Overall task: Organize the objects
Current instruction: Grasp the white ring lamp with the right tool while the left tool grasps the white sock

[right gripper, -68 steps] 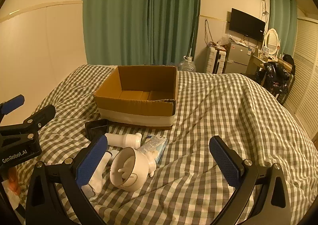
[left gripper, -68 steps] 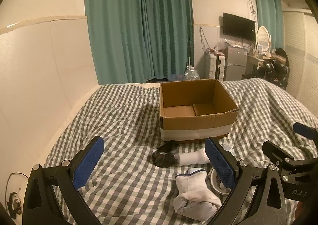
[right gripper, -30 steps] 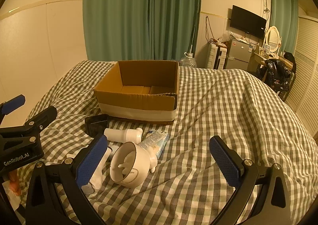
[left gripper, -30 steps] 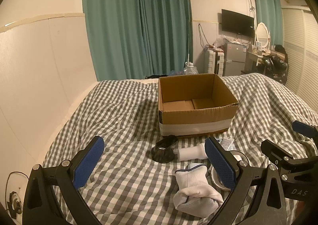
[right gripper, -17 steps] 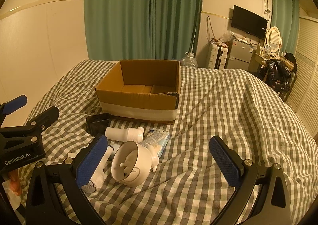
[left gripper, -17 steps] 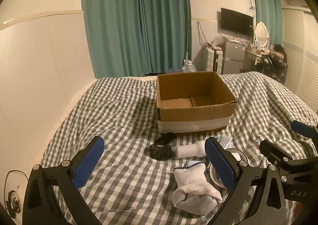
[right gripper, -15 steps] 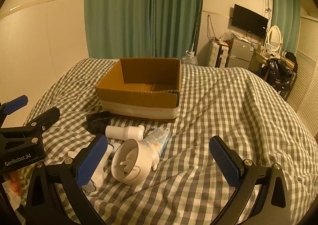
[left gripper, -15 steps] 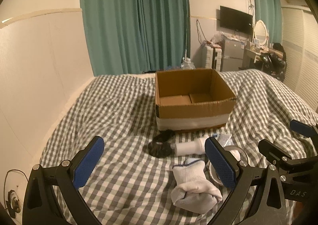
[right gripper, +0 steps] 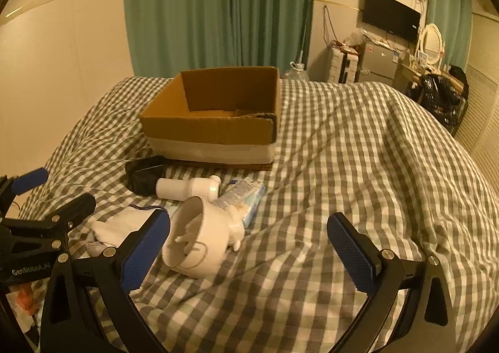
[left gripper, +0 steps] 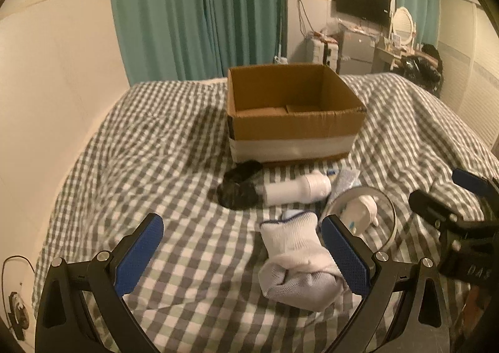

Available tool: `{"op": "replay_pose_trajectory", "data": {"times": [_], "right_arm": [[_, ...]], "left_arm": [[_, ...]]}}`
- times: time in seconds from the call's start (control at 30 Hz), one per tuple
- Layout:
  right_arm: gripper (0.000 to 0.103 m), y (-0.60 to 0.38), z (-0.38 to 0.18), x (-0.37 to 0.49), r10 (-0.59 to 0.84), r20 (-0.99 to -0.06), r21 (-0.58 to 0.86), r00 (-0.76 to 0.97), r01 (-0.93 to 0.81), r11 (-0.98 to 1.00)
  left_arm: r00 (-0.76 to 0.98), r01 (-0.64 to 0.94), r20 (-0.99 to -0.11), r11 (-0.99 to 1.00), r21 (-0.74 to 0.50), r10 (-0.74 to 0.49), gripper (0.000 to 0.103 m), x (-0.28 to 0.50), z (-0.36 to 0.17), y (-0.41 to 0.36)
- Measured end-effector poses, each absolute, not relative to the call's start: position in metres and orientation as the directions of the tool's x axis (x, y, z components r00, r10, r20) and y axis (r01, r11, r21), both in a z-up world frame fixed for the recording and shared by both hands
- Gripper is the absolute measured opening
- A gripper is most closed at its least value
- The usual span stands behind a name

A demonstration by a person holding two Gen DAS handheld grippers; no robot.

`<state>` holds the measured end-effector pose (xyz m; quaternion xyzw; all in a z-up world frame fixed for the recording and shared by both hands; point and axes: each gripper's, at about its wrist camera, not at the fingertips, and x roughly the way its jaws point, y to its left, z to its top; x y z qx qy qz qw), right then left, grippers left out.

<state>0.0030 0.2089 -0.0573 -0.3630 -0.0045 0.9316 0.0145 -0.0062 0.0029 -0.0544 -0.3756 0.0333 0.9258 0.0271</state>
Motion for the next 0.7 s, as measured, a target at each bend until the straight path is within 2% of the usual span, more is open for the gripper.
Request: {"op": "replay_pose_trajectory", "data": {"times": [0.27, 0.37, 0.47, 0.53, 0.67, 0.7], "right_arm": [[0.095, 0.208, -0.076, -0.006, 0.000, -0.724, 0.001, -0.690, -0.001, -1.000], [0.081, 0.202, -0.091, -0.015, 0.006, -0.763, -0.019, -0.646, 0.013, -1.000], [0.059, 0.199, -0.104, -0.022, 0.012, -0.796, -0.032, -0.606, 0.023, -0.999], [0.035, 0.199, -0.110, -0.023, 0.009, -0.805, -0.033, -0.593, 0.029, -0.999], [0.024, 0.200, -0.111, -0.022, 0.007, -0.807, -0.033, -0.590, 0.034, -0.999], [0.018, 0.200, -0.111, -0.022, 0.004, -0.805, -0.031, -0.593, 0.035, -0.999]], "left_arm": [[-0.637, -0.135, -0.768, -0.991, 0.021, 0.070, 0.103, -0.010, -0.078, 0.013], [-0.606, -0.138, -0.793, -0.990, 0.026, 0.063, 0.103, -0.015, -0.090, 0.016], [-0.591, -0.154, -0.802, -0.988, 0.006, 0.087, 0.103, -0.016, -0.097, 0.019], [-0.588, -0.165, -0.803, -0.986, 0.003, 0.096, 0.103, -0.016, -0.099, 0.021], [-0.565, -0.206, -0.812, -0.978, -0.029, 0.143, 0.103, -0.017, -0.105, 0.025], [-0.559, -0.214, -0.815, -0.976, -0.038, 0.154, 0.103, -0.018, -0.106, 0.026]]}}
